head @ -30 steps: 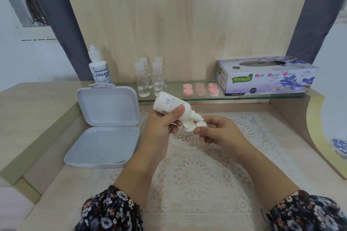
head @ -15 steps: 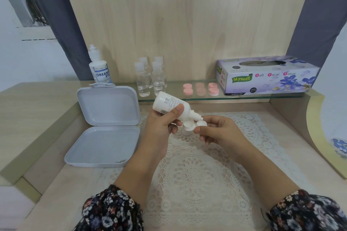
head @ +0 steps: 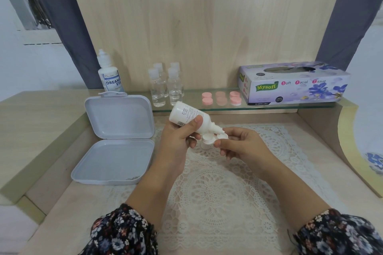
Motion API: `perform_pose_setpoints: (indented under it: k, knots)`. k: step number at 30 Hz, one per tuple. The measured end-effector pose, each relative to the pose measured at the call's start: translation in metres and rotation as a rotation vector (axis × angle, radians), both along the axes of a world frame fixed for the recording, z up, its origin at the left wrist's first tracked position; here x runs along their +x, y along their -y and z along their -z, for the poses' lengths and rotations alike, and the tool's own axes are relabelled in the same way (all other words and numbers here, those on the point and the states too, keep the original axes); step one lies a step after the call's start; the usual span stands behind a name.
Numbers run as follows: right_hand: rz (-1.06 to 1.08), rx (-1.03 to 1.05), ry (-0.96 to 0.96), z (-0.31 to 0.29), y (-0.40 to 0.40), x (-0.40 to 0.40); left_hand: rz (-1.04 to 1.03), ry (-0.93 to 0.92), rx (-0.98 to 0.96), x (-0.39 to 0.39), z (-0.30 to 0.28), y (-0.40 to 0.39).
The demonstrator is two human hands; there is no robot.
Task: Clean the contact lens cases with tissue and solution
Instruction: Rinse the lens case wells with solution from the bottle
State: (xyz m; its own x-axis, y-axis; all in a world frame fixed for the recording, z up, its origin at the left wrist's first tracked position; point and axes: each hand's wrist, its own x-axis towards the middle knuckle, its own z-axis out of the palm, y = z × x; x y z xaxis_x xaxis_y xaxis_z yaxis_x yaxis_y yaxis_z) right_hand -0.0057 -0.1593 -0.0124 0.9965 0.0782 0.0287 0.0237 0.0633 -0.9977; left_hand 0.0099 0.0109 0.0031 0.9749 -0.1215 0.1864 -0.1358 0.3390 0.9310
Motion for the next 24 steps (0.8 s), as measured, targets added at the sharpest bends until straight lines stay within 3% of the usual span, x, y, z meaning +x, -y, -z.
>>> perform_pose_setpoints:
  k: [24]
  knots:
    - [0.002,-0.008,-0.002,0.0001,0.0005,0.0003,-0.010,-0.009,-0.006,0.0002,0.0001,0.0006]
